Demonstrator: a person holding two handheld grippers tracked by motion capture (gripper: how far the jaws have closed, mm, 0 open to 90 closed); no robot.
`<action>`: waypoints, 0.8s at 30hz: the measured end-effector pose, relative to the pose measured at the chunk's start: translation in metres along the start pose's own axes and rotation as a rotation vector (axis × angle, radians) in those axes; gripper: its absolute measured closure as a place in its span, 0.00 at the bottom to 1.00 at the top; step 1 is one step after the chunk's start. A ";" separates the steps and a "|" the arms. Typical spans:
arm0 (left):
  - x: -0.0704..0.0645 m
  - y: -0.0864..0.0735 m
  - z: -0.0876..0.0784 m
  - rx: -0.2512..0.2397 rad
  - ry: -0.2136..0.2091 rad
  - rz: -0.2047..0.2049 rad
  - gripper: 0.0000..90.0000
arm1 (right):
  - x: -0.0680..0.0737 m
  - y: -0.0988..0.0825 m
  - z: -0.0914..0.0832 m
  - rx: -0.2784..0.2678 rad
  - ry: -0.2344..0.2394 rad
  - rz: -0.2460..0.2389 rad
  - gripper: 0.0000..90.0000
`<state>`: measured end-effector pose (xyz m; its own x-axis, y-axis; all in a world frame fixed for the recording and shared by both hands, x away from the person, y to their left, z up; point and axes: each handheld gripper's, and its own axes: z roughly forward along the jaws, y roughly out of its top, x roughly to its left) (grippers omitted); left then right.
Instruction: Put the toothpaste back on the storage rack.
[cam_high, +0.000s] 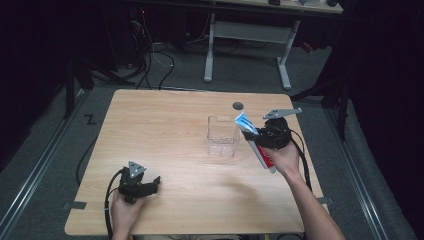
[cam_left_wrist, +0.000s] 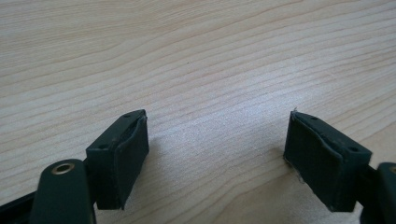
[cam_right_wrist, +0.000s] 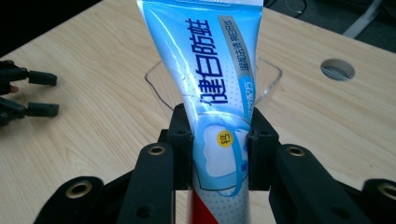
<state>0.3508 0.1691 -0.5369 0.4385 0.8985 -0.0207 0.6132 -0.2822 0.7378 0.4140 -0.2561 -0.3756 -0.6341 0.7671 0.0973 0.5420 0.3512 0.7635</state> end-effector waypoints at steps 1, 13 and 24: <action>0.000 0.000 0.000 0.000 0.000 0.000 0.25 | 0.001 0.002 0.001 -0.005 0.005 -0.002 0.77; 0.000 0.000 0.000 0.000 0.001 0.001 0.25 | 0.011 0.028 0.005 -0.063 0.035 -0.033 0.77; 0.000 0.000 0.000 -0.001 0.001 0.001 0.25 | 0.009 0.047 0.020 -0.084 0.028 -0.029 0.76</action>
<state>0.3508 0.1690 -0.5370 0.4385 0.8985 -0.0195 0.6123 -0.2828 0.7383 0.4445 -0.2218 -0.3517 -0.6646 0.7416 0.0908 0.4754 0.3260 0.8172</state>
